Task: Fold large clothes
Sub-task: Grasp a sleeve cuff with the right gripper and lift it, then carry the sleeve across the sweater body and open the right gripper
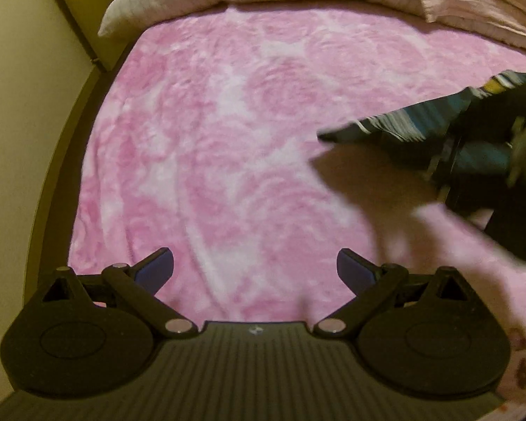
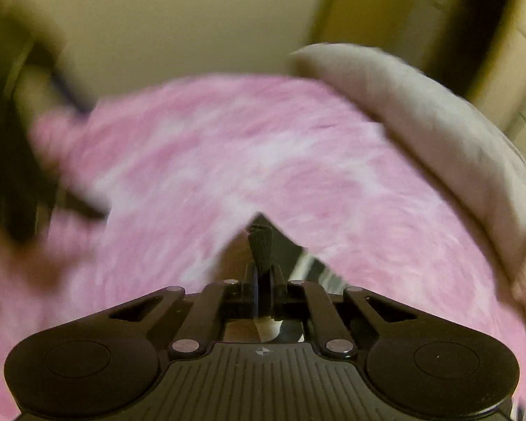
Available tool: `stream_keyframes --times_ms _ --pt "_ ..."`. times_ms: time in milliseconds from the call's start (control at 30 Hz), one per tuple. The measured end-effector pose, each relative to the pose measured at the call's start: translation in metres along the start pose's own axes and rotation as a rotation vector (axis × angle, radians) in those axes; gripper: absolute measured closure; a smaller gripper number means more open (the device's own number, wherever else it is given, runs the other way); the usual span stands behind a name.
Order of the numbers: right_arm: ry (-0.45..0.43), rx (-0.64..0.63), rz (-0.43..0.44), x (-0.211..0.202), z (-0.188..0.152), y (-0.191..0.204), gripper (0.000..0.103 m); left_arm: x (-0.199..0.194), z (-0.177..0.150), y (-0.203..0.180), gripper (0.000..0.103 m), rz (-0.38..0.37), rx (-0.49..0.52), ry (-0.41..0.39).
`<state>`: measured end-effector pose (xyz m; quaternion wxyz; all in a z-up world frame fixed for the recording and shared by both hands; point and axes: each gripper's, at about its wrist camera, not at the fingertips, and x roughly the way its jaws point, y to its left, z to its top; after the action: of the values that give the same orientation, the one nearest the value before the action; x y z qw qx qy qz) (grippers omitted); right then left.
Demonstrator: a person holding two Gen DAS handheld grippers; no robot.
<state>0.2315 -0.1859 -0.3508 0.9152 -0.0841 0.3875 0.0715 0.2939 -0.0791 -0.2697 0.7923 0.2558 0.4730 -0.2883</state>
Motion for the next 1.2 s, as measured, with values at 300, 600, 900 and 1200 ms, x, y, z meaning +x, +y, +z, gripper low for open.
stream_keyframes --times_ms 300,600,900,1200 --pt "-0.306 0.594 -0.247 -0.184 -0.033 -0.209 0.101 -0.045 0.060 -0.121 0.005 -0.123 0.145 -0.109" --pt "-0.350 1.091 -0.697 -0.348 -0.311 -0.364 0.101 -0.081 0.082 -0.329 0.005 -0.226 0.317 -0.149" --pt "-0.203 1.341 -0.487 -0.324 -0.460 -0.414 0.101 -0.072 0.044 -0.498 0.005 -0.269 0.391 0.005" --pt "-0.383 1.224 -0.375 -0.386 -0.443 -0.425 0.101 -0.078 0.063 -0.572 0.005 -0.303 0.502 0.005"
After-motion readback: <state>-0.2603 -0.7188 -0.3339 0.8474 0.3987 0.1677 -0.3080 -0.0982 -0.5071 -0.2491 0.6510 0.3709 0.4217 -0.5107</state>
